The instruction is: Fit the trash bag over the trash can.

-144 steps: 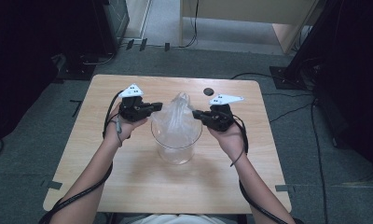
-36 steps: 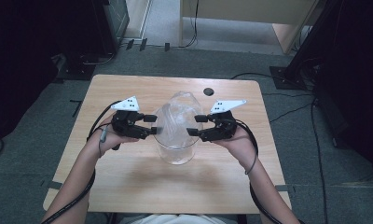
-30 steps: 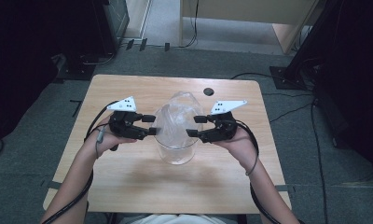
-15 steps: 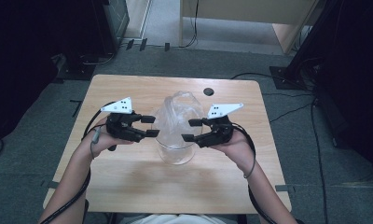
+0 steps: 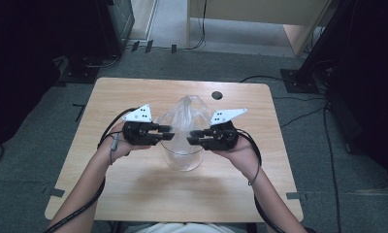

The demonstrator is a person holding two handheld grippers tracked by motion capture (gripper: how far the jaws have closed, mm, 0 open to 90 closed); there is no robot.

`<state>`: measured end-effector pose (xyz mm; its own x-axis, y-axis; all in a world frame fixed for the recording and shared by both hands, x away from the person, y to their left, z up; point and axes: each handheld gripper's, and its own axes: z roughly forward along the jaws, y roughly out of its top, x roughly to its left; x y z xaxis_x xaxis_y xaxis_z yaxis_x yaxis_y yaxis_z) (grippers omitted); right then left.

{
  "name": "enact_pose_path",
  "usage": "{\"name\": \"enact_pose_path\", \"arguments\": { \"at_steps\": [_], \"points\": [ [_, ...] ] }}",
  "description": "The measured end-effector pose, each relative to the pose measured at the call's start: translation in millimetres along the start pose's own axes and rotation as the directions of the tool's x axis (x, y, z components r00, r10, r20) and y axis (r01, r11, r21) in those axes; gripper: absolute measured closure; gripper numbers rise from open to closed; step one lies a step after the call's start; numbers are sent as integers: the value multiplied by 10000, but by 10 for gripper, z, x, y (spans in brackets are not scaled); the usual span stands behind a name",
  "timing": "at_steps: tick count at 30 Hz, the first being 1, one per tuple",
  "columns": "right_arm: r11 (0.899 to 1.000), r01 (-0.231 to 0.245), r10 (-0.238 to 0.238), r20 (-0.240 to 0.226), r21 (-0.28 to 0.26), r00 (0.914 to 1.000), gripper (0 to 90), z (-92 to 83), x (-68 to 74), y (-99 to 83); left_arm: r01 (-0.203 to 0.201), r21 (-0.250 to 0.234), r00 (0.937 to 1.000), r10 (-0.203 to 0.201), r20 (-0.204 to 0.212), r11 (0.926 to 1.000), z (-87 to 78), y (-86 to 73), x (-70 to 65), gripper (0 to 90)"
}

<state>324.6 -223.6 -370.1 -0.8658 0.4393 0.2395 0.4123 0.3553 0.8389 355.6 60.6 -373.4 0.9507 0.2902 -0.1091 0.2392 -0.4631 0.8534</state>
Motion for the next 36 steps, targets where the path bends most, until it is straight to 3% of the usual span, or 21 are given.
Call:
{"name": "enact_pose_path", "arguments": {
  "at_steps": [2,3,9,13,17,19,21,23,25,28,30,32,34,36],
  "points": [
    [9982,-598,598,-126,4,9981,834,-28,-41,-3,-21,80,10000,21,-17,10000,-26,1,2,862],
    [9980,-632,633,-146,43,9979,859,-43,-53,-6,16,78,10000,-15,-30,10000,-48,1,4,885],
    [9992,-198,194,105,336,9998,885,-202,-76,8,528,-198,9986,-528,-3,9984,-251,-37,58,898],
    [9984,-89,70,338,560,9994,892,-333,-129,-2,690,-135,9975,-688,151,9975,-359,-98,79,899],
    [9959,-197,173,273,885,9995,900,-428,-175,-27,1075,-108,9940,-1073,223,9941,-463,-193,99,900],
    [9940,-286,256,297,1054,9992,900,-464,-193,-38,1481,4,9885,-1480,304,9890,-520,-229,121,900],
    [9923,-476,428,441,1147,9981,900,-514,-228,-49,1615,-122,9864,-1610,337,9868,-580,-258,138,900],
    [9931,-558,534,254,1031,9982,900,-563,-260,-57,1691,-477,9847,-1667,503,9844,-598,-256,137,900],
    [9943,-390,394,-18,990,9992,900,-561,-246,-54,1562,-340,9870,-1547,426,9871,-575,-220,117,900],
    [9937,-146,147,0,1112,9999,900,-536,-225,-49,1426,-289,9890,-1413,440,9894,-555,-209,97,900],
    [9922,-303,290,120,1207,9995,900,-561,-246,-56,1682,-150,9853,-1676,327,9856,-564,-240,134,900],
    [9924,-385,380,68,1170,9993,900,-593,-281,-76,1722,-241,9839,-1707,526,9848,-562,-258,143,898],
    [9940,-411,412,15,1012,9992,816,-601,-281,-72,1464,-434,9882,-1442,510,9883,-546,-232,111,789],
    [9966,-258,259,-6,785,9997,691,-599,-271,-51,1605,-706,9848,-1549,789,9845,-542,-194,94,701]
  ]
}}
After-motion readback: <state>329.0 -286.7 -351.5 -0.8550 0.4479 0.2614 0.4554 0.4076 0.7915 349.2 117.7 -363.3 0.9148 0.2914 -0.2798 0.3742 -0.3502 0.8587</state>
